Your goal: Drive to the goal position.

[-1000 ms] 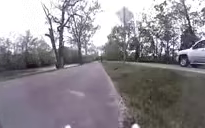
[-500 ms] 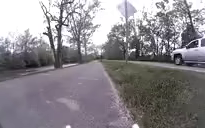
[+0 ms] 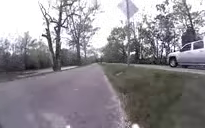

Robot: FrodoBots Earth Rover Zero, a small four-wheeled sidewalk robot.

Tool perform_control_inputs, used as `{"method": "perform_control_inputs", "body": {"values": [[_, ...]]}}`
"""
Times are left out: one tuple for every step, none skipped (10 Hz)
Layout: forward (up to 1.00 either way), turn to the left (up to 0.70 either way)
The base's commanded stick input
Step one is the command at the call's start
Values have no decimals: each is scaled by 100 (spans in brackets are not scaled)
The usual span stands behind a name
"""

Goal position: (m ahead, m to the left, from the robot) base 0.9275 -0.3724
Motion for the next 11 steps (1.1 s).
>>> {"method": "perform_control_inputs", "body": {"values": [[100, 0], [100, 0], [100, 0], [100, 0], [100, 0], [100, 0], [100, 0], [100, 0], [100, 0], [100, 0], [100, 0]]}}
